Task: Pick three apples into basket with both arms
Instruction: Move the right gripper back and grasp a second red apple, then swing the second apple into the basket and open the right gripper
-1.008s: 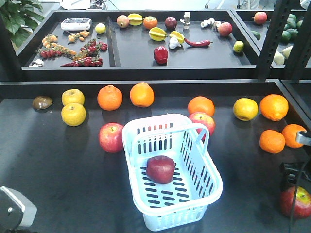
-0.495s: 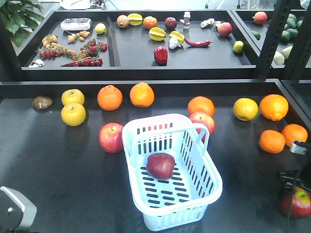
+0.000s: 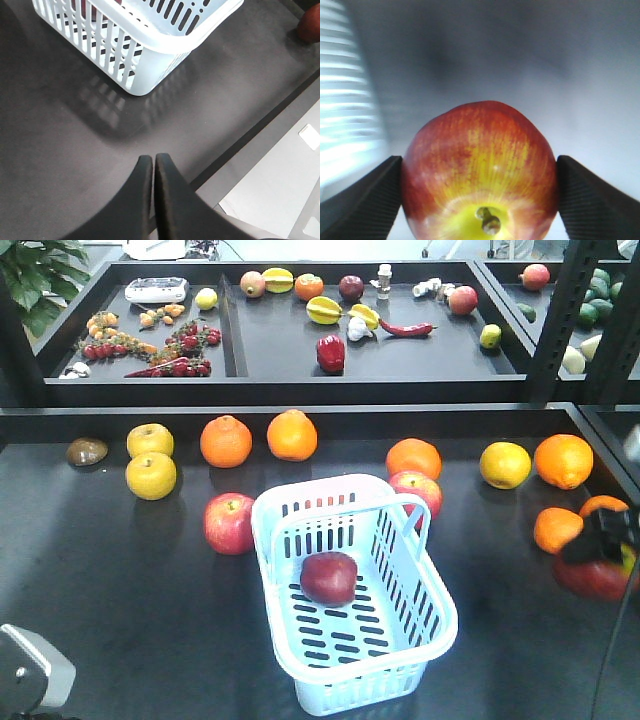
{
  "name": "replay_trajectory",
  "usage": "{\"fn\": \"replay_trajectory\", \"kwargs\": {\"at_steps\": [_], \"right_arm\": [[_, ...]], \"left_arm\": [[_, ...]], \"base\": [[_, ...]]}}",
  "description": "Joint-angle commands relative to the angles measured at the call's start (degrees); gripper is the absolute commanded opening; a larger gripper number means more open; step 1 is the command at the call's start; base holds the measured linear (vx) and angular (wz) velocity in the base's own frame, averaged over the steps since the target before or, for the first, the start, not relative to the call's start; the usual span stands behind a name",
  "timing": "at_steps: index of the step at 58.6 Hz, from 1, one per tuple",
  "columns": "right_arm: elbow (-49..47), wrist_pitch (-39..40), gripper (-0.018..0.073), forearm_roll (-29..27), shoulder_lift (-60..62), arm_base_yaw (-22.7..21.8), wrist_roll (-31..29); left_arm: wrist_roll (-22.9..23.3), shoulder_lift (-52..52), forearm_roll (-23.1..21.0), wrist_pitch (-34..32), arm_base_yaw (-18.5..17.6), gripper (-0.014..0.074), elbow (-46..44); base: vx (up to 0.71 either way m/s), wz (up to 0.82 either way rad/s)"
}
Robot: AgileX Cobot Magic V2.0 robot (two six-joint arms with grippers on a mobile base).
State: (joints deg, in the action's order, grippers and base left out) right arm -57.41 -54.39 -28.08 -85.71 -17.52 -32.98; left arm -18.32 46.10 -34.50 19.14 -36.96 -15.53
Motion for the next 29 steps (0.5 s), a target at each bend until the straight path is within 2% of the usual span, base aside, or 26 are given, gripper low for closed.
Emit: {"fn": "replay_trajectory", "kwargs": {"at_steps": [1,4,12,20,25,29], "right_arm": [[0.1,-1.9,-0.0004,-7.5,9.6,3.4,-2.6],[1.1,-1.8,-0.0004,-8.7,12.4,5.9,-2.6],[5.8,1.4,-0.0004,-11.4,19.2,16.0,-1.8],[9.3,11.2,-0.0001,-17.0,21.0,26.3,-2.0],[9.9,16.7,0.0007,-17.2,18.5,32.9,-2.0],[9.6,21.7,0.0027,-17.1,15.0,36.5,-2.7]], "left_arm": [[0.3,-0.4,-1.2,-3.0,-0.2,-0.0006,-1.3],[0.3,-0.4,-1.2,-3.0,-0.2,-0.0006,-1.3],[0.3,-0.4,-1.2,-3.0,-0.2,-0.0006,-1.3],[0.3,-0.4,-1.2,-3.0,-0.2,-0.0006,-1.3],[0.3,-0.4,-1.2,-3.0,-0.2,-0.0006,-1.3],[0.3,-0.4,-1.2,-3.0,-0.2,-0.0006,-1.3]], "base": [[0.0,0.0],[0.0,0.0],[0.0,0.0],[0.0,0.0],[0.0,0.0],[0.0,0.0]]}}
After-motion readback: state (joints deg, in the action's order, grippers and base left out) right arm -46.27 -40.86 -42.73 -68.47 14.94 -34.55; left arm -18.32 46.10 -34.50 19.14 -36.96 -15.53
